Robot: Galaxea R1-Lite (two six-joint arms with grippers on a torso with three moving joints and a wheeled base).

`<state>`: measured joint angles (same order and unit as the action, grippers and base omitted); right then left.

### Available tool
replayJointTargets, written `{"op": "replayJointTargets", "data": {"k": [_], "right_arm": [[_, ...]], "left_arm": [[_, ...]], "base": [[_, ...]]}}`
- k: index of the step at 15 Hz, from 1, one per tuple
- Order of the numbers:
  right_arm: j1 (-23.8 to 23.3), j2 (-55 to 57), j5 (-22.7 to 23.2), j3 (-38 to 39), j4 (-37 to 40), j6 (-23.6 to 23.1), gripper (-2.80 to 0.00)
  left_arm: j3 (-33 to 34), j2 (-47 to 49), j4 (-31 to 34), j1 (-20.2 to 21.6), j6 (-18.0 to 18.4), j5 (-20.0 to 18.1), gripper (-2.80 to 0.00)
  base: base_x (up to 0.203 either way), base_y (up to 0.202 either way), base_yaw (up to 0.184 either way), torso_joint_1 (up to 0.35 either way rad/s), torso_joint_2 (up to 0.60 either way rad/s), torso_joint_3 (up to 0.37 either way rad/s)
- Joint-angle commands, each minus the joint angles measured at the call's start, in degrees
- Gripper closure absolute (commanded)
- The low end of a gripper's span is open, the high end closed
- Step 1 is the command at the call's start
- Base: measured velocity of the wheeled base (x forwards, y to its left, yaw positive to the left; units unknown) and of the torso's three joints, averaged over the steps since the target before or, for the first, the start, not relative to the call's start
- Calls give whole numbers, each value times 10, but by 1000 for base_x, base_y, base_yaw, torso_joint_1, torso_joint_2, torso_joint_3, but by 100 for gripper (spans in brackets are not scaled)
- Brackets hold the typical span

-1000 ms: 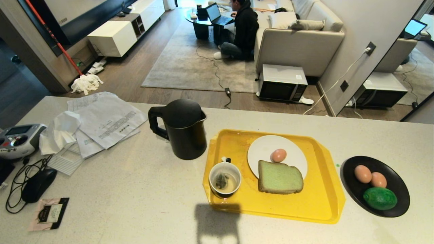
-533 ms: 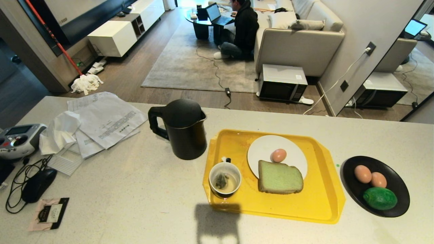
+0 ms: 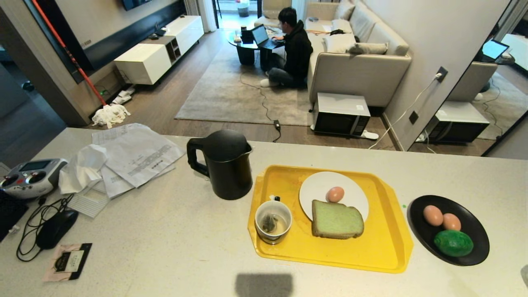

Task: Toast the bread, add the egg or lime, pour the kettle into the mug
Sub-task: Pick up the kettle

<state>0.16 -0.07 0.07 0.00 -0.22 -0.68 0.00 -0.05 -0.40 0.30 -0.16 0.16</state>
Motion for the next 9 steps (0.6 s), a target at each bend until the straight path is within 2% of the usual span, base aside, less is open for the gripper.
{"op": "replayJointTargets", "data": {"k": [1,5,9], "right_arm": [[0,1,0,1,0,0,0],[0,1,0,1,0,0,0],[0,1,-1,1,0,0,0]], "left_arm": [[0,0,0,0,0,0,0],[0,0,0,0,1,0,0],[0,0,0,0,1,0,0]], "base": [[0,0,0,1,-3,199],[0,0,0,3,1,184],[0,0,0,3,3,34]]}}
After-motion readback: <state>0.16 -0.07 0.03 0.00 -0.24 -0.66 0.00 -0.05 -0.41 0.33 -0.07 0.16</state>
